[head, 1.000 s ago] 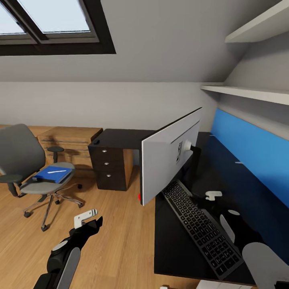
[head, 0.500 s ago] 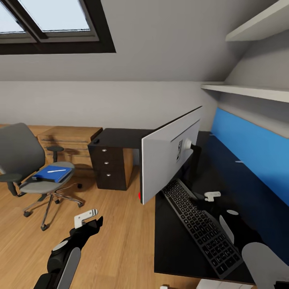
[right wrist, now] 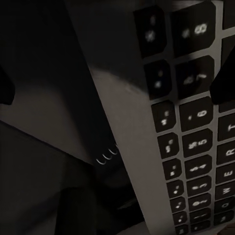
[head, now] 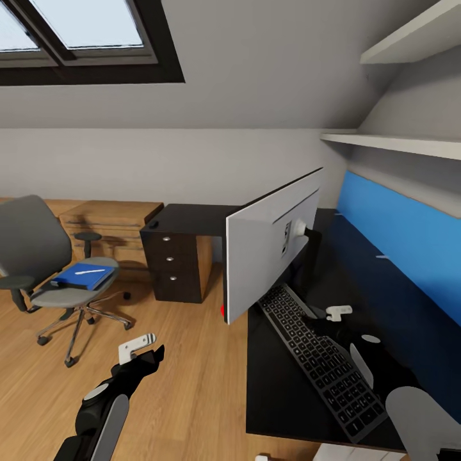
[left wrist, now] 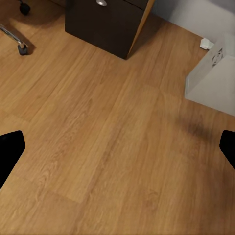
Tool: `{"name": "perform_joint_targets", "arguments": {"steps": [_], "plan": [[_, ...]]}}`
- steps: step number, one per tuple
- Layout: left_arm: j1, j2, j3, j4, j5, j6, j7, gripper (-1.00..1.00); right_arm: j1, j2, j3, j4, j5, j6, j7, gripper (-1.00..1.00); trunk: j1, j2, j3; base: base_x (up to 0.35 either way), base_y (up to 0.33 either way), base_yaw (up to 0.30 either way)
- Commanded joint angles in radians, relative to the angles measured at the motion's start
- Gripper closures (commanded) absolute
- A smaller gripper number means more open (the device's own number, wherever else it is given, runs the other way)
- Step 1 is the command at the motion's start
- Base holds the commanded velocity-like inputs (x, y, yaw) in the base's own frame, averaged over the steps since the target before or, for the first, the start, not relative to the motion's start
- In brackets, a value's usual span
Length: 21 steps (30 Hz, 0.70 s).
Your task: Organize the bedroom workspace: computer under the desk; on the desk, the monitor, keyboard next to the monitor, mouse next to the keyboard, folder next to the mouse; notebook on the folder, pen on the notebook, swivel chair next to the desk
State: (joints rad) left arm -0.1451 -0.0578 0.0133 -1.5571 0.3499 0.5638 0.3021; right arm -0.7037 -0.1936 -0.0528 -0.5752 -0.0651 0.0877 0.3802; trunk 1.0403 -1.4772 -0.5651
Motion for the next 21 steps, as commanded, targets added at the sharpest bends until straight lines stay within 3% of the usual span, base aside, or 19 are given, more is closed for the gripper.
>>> {"name": "perform_joint_targets", "arguments": {"steps": [1,8,21], "plan": [[-0.001,-0.001,0.001,-0.001,0.011,0.004,0.007,-1.0,0.0,0.0,-0.004,-0.002,-0.007,0.009,0.006,-1.0,0.0,-0.001,-0.001,0.0,0.0,0.0],[-0.001,-0.001,0.001,-0.002,0.011,0.004,0.007,-1.0,0.0,0.0,-0.004,-0.002,-0.007,0.009,0.006,-1.0,0.0,-0.001,-0.001,0.0,0.0,0.0],[0.0,-0.001,-0.001,-0.003,0.011,0.004,0.007,-1.0,0.0,0.0,-0.004,-0.001,-0.007,0.008,0.006,-1.0,0.035,-0.064,-0.029,0.0,0.0,0.0]]}}
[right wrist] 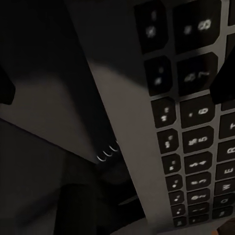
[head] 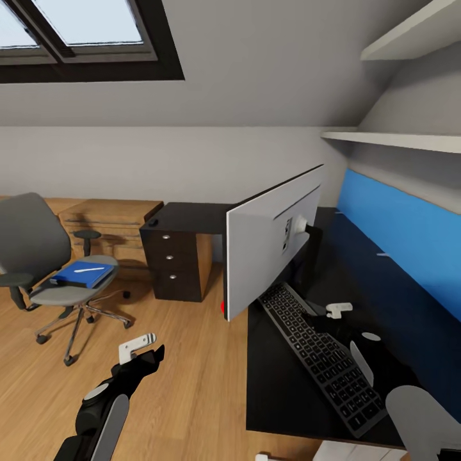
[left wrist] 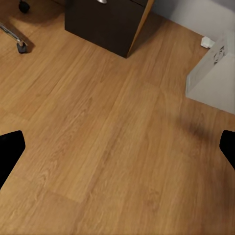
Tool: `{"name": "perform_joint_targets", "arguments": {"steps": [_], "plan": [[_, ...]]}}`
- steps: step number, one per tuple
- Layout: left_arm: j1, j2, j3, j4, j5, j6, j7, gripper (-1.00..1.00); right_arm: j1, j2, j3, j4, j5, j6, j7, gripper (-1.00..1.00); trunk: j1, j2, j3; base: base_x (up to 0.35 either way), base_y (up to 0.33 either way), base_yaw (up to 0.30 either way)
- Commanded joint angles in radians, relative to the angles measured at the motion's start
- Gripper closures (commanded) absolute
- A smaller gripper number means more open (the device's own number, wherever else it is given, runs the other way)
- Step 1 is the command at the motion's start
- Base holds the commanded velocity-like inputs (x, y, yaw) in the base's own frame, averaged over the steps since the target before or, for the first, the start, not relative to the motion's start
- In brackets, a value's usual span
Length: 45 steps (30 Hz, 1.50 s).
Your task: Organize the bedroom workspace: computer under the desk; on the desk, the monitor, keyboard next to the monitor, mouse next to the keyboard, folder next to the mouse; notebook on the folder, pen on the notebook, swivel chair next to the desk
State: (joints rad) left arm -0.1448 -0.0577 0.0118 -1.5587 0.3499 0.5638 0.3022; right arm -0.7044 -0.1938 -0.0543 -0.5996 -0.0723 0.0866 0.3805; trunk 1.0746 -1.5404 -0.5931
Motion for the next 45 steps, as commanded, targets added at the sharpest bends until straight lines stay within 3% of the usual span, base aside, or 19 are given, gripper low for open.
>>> {"name": "perform_joint_targets", "arguments": {"steps": [1,12,45], "plan": [[-0.001,-0.001,0.0,-0.001,0.011,0.004,0.007,-1.0,0.0,0.0,-0.002,0.024,0.0,0.009,0.006,-1.0,0.0,-0.001,-0.001,0.0,0.0,0.0],[-0.001,0.001,0.011,0.007,0.015,0.006,0.003,-1.0,0.0,0.001,-0.002,0.024,0.001,0.009,0.006,-1.0,0.0,-0.001,-0.001,-0.007,0.0,0.0],[-0.001,0.004,0.017,0.002,0.014,0.005,0.005,-1.0,0.0,-0.001,-0.004,0.024,0.001,0.007,0.006,-1.0,0.0,-0.001,-0.001,-0.191,0.0,0.0]]}}
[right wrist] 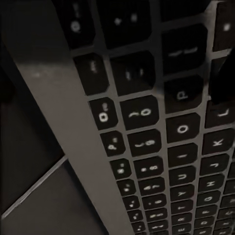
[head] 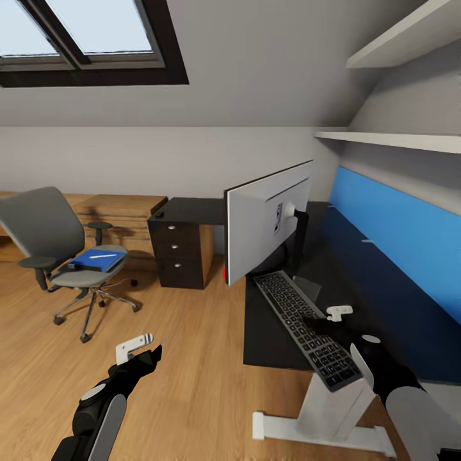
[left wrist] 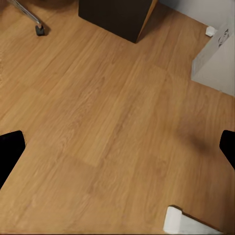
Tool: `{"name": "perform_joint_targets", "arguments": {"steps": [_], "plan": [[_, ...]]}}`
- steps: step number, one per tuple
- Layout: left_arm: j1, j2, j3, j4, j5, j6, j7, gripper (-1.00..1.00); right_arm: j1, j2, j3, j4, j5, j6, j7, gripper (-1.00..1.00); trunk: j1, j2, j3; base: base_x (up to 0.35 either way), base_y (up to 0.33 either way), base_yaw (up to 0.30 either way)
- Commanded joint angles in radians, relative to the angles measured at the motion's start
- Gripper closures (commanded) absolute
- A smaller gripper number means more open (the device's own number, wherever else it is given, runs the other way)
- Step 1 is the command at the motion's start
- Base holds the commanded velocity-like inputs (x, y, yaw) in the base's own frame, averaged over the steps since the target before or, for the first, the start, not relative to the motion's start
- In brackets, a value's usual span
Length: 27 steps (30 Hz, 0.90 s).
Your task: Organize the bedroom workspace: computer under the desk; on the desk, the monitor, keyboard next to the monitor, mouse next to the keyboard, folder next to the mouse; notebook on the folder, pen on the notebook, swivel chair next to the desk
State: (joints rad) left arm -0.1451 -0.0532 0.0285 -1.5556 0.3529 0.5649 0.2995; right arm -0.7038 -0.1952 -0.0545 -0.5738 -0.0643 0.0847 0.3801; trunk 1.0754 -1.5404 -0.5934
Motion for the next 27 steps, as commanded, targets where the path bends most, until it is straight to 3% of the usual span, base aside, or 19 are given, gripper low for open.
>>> {"name": "perform_joint_targets", "arguments": {"steps": [1,18,27], "plan": [[-0.001,-0.001,0.001,-0.001,0.011,0.004,0.007,-1.0,0.0,0.0,-0.004,-0.001,-0.007,0.009,0.006,-1.0,-0.001,-0.001,-0.001,-0.295,0.0,0.0],[-0.001,-0.001,0.001,-0.001,0.011,0.004,0.007,-1.0,0.0,0.0,-0.005,-0.003,-0.008,0.009,0.006,-1.0,-0.001,-0.001,-0.001,-0.238,0.0,0.0],[-0.001,-0.001,0.0,-0.001,0.011,0.004,0.007,-1.0,0.0,0.0,-0.005,-0.003,-0.008,0.008,0.007,-1.0,-0.001,-0.001,-0.001,-0.051,0.0,0.0]]}}
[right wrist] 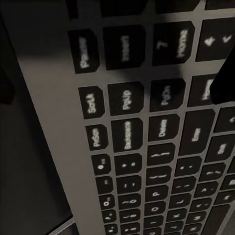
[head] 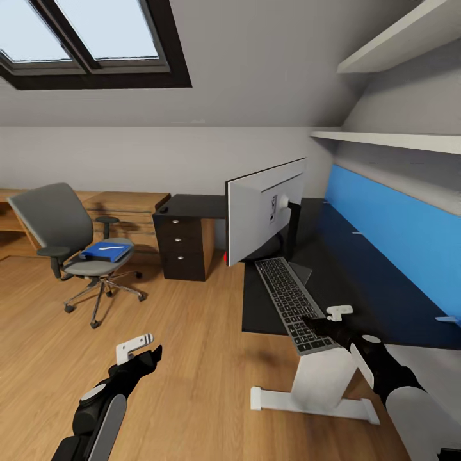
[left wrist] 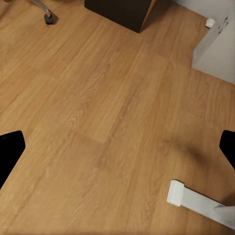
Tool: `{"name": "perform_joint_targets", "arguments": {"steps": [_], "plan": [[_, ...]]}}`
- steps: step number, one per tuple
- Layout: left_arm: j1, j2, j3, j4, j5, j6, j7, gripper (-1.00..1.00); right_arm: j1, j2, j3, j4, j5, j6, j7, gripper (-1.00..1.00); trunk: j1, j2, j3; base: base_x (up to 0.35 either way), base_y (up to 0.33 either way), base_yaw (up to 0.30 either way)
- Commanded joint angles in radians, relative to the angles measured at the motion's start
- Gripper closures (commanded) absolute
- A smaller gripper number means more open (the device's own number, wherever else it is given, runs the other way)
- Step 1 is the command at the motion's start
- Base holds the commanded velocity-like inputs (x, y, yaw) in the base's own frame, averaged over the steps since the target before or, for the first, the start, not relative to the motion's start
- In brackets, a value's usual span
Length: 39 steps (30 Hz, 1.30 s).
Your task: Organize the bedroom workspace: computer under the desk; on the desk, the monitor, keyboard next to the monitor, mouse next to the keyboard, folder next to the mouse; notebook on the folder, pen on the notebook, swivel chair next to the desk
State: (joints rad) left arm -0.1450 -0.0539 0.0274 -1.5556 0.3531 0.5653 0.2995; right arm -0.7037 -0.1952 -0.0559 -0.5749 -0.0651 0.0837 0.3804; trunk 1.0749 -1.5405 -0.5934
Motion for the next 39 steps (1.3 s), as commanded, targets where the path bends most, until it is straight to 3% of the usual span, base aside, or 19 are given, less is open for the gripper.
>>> {"name": "perform_joint_targets", "arguments": {"steps": [1,29,34,37,39], "plan": [[-0.001,-0.001,0.0,-0.001,0.011,0.004,0.007,-1.0,0.0,0.0,-0.004,-0.002,-0.007,0.008,0.007,-1.0,0.0,-0.001,-0.001,-0.006,0.0,0.0],[-0.001,-0.001,-0.004,0.001,0.01,0.004,0.011,-1.0,0.0,-0.001,-0.007,-0.02,-0.01,0.004,0.005,-1.0,-0.104,0.188,0.084,0.0,0.0,0.0],[-0.001,-0.002,-0.006,0.002,0.009,0.004,0.012,-1.0,0.024,0.004,-0.007,-0.139,-0.012,0.013,-0.014,-1.0,-0.104,0.188,0.084,0.0,0.0,0.0],[0.0,-0.001,-0.006,0.002,0.009,0.004,0.012,-1.0,0.08,0.015,-0.007,-0.25,-0.014,0.043,-0.065,-1.0,-0.104,0.188,0.084,0.0,0.0,0.0],[0.0,-0.002,-0.006,0.002,0.008,0.004,0.013,-1.0,0.157,0.047,-0.009,-0.406,-0.039,0.113,-0.176,-1.0,-0.104,0.188,0.084,0.0,0.0,0.0]]}}
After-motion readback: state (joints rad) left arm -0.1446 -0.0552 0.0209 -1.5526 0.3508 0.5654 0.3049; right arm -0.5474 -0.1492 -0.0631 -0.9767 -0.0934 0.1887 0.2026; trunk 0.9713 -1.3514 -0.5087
